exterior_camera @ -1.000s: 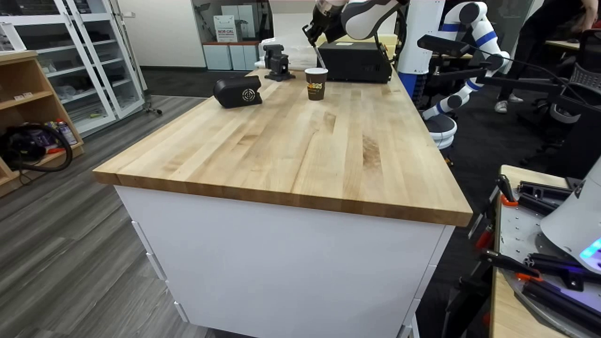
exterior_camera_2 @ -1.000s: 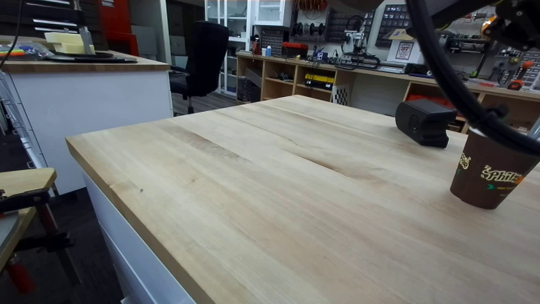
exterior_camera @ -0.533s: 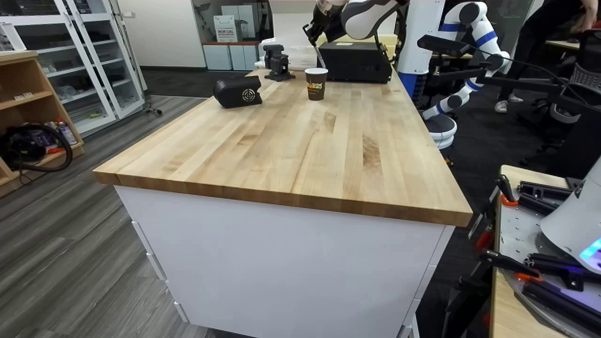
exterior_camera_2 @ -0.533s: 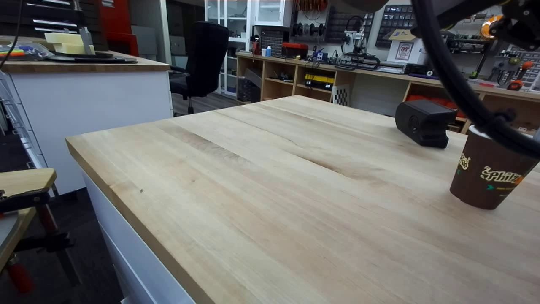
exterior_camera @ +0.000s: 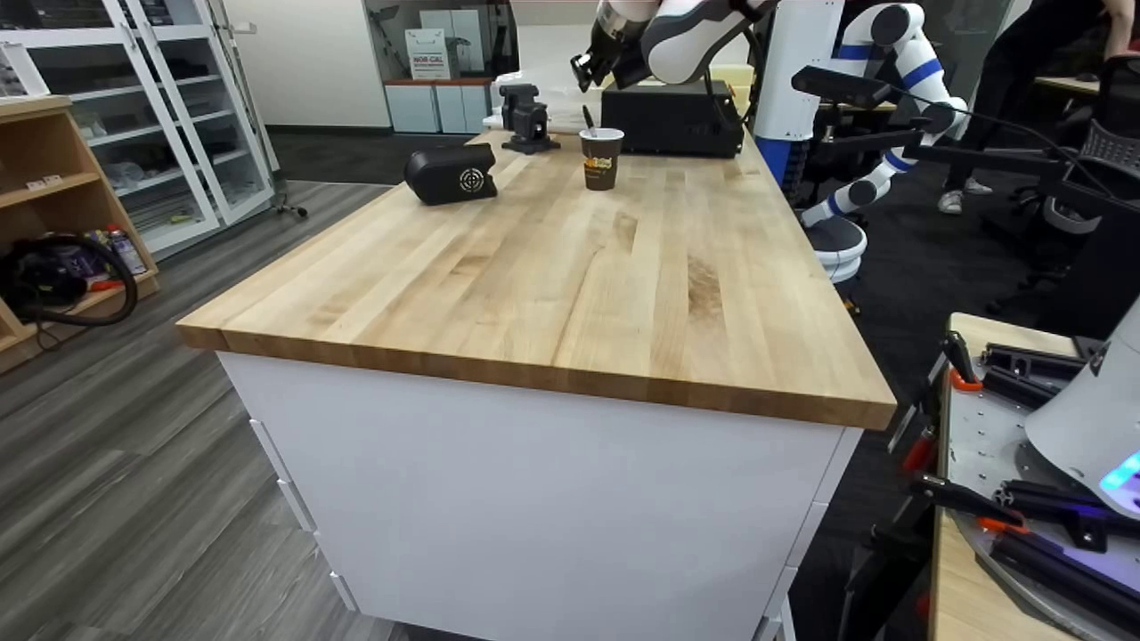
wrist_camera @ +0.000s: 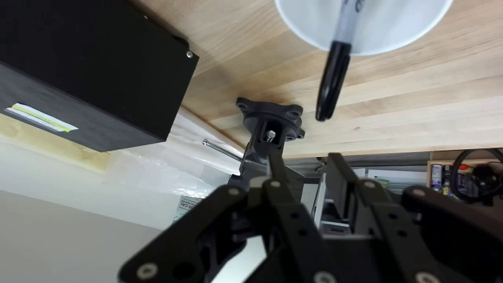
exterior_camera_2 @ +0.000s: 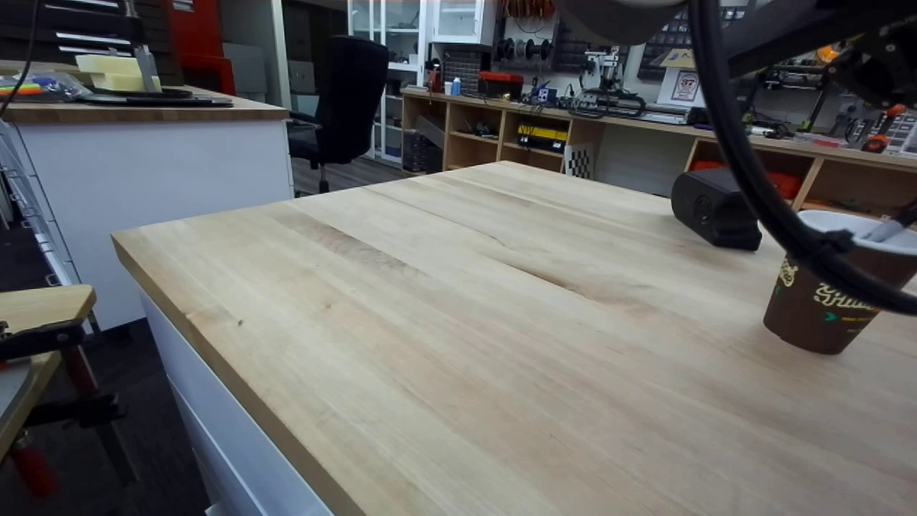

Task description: Put the marker in the cup

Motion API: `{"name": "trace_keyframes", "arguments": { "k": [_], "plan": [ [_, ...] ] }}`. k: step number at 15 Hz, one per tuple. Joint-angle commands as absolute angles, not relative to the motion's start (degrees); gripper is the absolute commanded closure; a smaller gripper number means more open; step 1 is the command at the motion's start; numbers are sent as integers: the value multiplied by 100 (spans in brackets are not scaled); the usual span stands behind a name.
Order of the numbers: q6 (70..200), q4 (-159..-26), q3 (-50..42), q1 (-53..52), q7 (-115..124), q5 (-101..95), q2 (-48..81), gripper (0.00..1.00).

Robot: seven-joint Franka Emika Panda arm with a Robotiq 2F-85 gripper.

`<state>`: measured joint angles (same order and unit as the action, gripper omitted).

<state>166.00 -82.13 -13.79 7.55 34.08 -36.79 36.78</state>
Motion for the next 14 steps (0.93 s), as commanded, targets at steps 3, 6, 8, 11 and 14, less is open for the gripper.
{"name": "trace_keyframes", "arguments": {
  "k": [3,6,8,11,14],
  "plan": [
    [16670,-8094,-1244,824,3261,-3621,3660,23],
    [16440,-8286,-1046,789,3123,-3567,3374,4],
    [16204,-8454,-855,771,2986,-3513,3161,0],
    [15743,-8613,-674,680,2882,-3487,2888,0],
    [15164,-8920,-486,559,2774,-3528,2527,0]
  ]
}}
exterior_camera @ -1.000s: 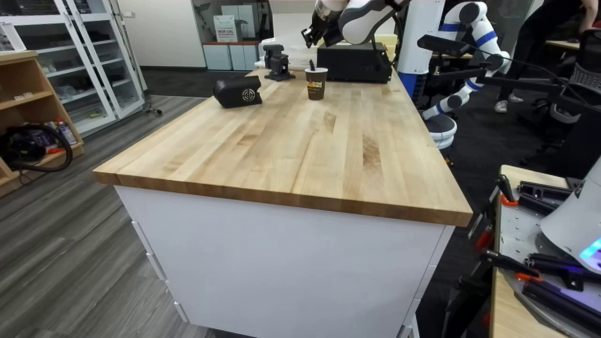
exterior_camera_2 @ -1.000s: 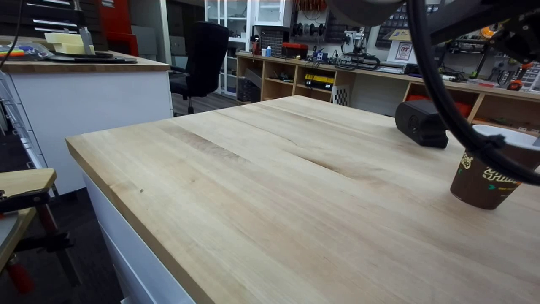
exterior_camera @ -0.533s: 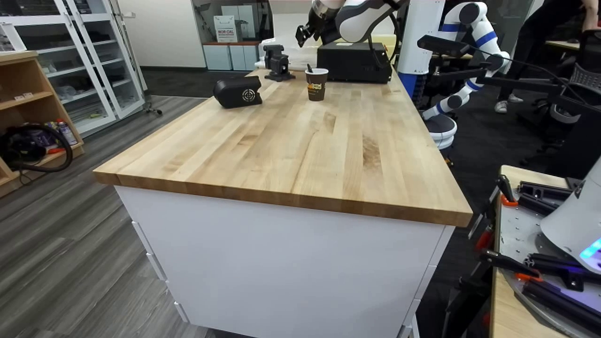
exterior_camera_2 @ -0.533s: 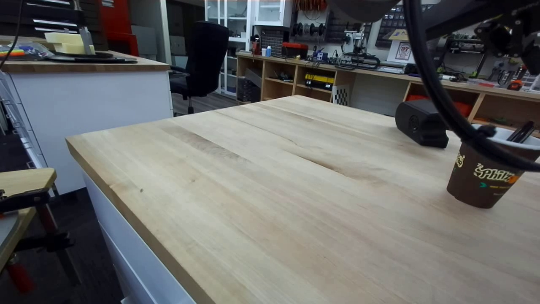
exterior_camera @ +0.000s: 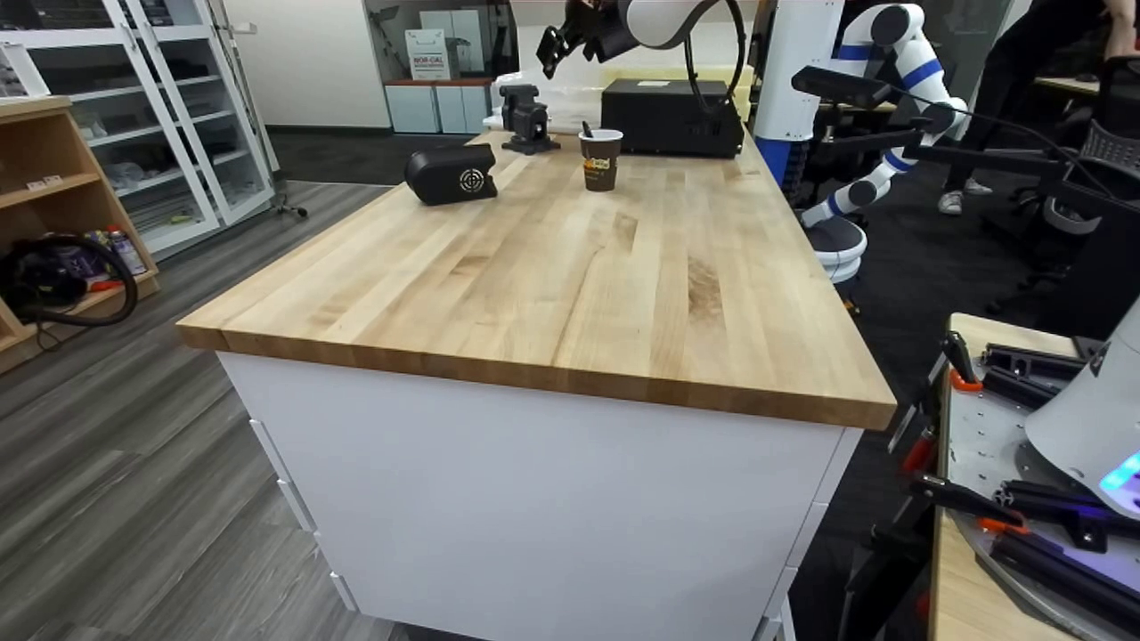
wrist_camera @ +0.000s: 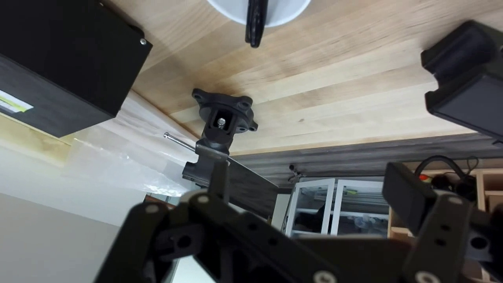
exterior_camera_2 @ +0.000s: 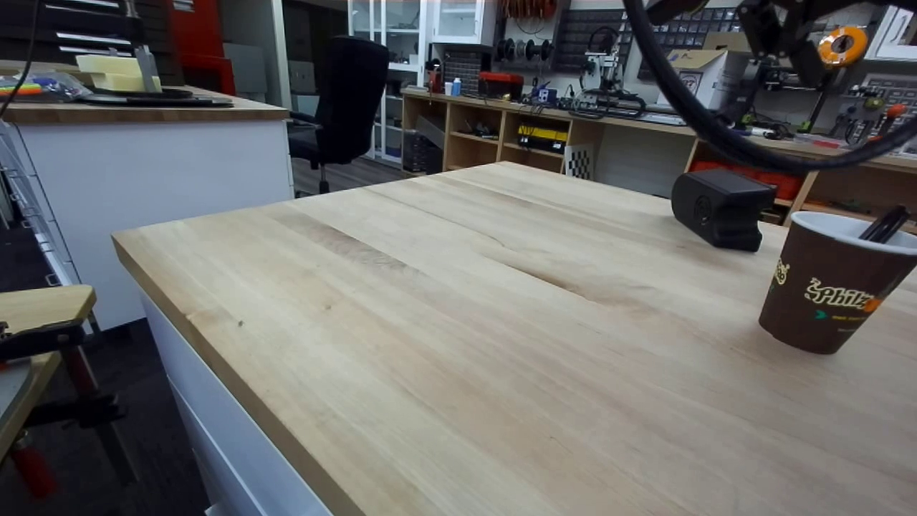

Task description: Put the marker in the cup

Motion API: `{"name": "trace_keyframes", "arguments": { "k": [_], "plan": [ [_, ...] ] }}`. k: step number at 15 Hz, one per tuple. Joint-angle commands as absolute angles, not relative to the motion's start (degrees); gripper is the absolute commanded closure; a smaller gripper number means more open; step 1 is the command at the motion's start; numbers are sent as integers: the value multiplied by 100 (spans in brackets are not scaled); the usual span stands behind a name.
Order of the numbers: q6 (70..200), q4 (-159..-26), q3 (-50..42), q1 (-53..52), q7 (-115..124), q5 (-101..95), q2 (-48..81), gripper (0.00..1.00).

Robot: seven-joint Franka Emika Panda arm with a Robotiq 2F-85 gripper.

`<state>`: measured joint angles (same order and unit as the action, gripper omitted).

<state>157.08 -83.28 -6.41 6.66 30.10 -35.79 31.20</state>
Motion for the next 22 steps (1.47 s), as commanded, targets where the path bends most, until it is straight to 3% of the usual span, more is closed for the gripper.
{"name": "trace_keyframes", "arguments": {
  "k": [1,8,15,16,22],
  "plan": [
    [15008,-9020,-399,545,2676,-3507,2420,0],
    [15068,-10292,-733,-87,1867,-2678,1449,0],
    [15121,-11923,-721,185,1238,-2495,-195,0],
    [15162,-11159,-701,129,1600,-2669,587,0],
    [15175,-11250,-679,160,1553,-2655,556,0]
  ]
}}
